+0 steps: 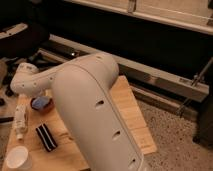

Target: Place the white sponge in the ceramic bowl

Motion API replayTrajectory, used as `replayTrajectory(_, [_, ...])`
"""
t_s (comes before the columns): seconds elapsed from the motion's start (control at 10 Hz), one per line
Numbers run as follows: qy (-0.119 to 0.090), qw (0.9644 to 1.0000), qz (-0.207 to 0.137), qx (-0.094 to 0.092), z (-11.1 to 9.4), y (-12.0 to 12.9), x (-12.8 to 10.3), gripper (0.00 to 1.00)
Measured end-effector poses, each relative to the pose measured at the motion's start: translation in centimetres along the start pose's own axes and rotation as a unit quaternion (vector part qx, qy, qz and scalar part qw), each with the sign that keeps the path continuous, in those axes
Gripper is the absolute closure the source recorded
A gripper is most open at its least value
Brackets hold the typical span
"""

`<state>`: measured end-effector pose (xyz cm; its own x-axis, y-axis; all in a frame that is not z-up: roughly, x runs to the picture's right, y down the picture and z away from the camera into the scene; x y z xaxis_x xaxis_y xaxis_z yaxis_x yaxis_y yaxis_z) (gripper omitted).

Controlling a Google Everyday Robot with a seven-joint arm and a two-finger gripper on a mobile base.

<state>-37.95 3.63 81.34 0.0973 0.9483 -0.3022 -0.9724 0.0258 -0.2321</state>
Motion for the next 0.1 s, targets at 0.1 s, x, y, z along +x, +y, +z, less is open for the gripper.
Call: replayTrajectory(0.1, [0.000,1.0000,0.000,0.000,0.01,-0.07,-0.04,0.20])
